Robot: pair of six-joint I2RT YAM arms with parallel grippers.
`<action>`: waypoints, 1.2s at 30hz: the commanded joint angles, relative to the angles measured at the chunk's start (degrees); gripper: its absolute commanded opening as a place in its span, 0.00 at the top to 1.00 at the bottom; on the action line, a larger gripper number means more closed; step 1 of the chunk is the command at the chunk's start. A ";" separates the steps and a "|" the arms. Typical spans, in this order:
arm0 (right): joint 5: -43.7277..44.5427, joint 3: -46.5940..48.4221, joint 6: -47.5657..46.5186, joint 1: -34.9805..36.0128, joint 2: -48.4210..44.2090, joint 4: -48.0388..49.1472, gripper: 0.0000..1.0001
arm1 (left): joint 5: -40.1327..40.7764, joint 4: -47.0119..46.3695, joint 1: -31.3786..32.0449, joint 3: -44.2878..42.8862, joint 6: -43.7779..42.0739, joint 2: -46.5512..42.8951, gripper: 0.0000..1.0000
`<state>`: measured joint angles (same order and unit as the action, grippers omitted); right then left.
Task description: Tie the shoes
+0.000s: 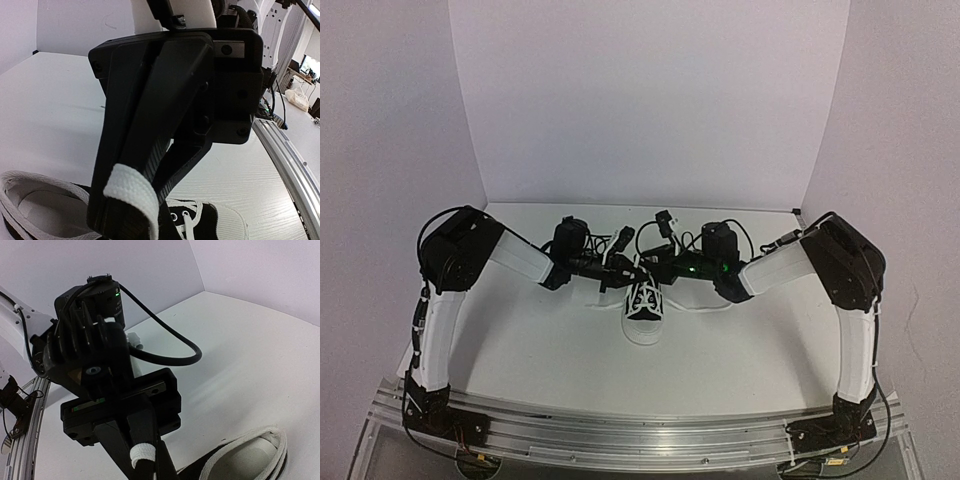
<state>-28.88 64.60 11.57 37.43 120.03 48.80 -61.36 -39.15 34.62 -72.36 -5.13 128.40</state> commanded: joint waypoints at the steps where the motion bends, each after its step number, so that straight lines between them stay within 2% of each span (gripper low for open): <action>1: 0.22 -0.11 -0.09 0.49 -0.27 2.36 1.00 | 0.52 -3.27 0.40 -0.02 1.63 0.34 1.00; 6: 1.67 -2.24 -0.16 0.45 -1.63 2.28 0.99 | 2.23 -4.19 0.36 0.68 3.03 -0.33 1.00; 12: 4.74 -4.59 2.35 0.37 -4.51 2.10 0.64 | 4.88 -1.77 0.37 2.08 0.53 -1.42 1.00; 14: 5.76 -5.53 3.49 0.39 -5.99 1.49 0.55 | 6.21 -0.65 0.38 2.41 -1.14 -1.74 1.00; 17: 6.29 -6.74 5.42 0.36 -8.06 -1.05 0.48 | 7.09 0.08 0.41 1.93 -2.33 -2.06 1.00; 19: 7.26 -8.17 6.15 0.36 -9.82 -3.37 0.36 | 7.04 0.28 0.42 1.62 -2.89 -2.19 1.00; 21: 9.05 -10.10 6.74 0.38 -12.35 -6.04 0.17 | 7.00 0.64 0.37 1.56 -3.30 -2.30 1.00; 22: 10.02 -11.00 7.03 0.36 -13.76 -7.94 0.13 | 6.99 0.84 0.37 1.68 -3.48 -2.36 1.00; 24: 11.89 -11.99 7.61 0.36 -16.63 -12.10 0.12 | 7.03 0.88 0.38 1.94 -3.77 -2.45 1.00; 27: 20.72 -11.46 9.44 0.36 -22.00 -25.70 0.11 | 6.93 0.99 0.38 1.96 -3.89 -2.70 1.00; 29: 32.56 -9.01 12.14 0.20 -25.11 -39.53 0.12 | 6.93 0.95 0.40 1.80 -4.07 -2.84 1.00; 32: 48.19 -3.75 21.17 -1.83 -25.91 -63.87 0.16 | 6.95 0.94 0.37 1.61 -4.36 -2.90 1.00; 34: 50.64 -1.44 26.31 -4.44 -24.67 -74.38 0.20 | 6.98 0.94 0.38 1.50 -4.61 -2.89 1.00; 36: 50.49 -0.31 29.17 -6.09 -22.77 -79.13 0.22 | 7.03 0.96 0.40 1.52 -4.90 -2.95 1.00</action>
<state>9.53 60.96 30.28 35.04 95.42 -4.70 -54.71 -38.85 34.83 -70.46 -8.71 128.44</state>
